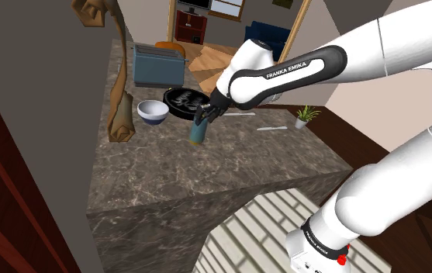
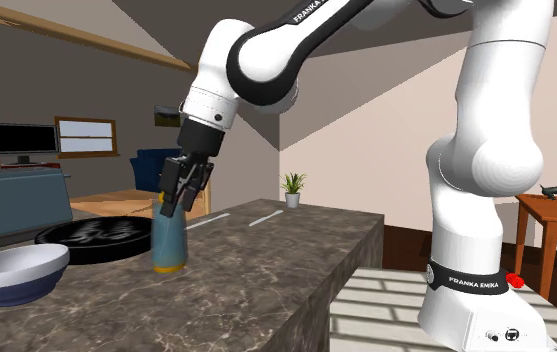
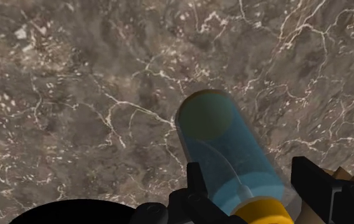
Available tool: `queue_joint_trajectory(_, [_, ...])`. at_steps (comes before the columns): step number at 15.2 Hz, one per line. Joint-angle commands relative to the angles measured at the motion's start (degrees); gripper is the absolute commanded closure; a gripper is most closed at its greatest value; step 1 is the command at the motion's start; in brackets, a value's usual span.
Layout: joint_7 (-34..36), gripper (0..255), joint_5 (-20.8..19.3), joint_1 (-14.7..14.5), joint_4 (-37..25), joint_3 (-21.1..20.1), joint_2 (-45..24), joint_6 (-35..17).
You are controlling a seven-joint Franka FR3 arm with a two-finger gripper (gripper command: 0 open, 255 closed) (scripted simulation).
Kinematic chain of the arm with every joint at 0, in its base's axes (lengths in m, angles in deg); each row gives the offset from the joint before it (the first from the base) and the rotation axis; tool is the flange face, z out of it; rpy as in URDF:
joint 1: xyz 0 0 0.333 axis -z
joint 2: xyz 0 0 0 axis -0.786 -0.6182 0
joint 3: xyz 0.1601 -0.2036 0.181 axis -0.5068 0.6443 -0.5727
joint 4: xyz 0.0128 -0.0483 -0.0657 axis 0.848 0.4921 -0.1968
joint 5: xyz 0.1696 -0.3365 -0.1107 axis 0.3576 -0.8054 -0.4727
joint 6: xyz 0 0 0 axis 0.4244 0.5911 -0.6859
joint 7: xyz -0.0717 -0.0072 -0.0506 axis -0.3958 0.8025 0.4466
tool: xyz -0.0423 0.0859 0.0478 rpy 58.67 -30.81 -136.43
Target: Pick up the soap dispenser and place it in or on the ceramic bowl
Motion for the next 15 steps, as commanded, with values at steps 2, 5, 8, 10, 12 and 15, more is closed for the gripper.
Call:
queue_joint_trajectory(2, [-0.03, 255, 0.1, 0.01, -0.84, 0.18, 1.64, 2.5])
queue_joint_trajectory(5, [0.08, 255, 0.05, 0.05, -2.05, 0.32, 2.96, 5.02])
queue_joint_trajectory(8, [0.19, 255, -0.01, 0.09, -3.38, 0.45, 4.15, 7.52])
queue_joint_trajectory(10, [0.28, 255, -0.07, 0.13, -4.31, 0.55, 4.86, 9.17])
queue_joint_trajectory(12, [0.36, 255, -0.13, 0.16, -5.3, 0.64, 5.52, 10.81])
queue_joint_trajectory(15, [0.5, 255, -0.24, 0.22, -6.87, 0.77, 6.4, 13.25])
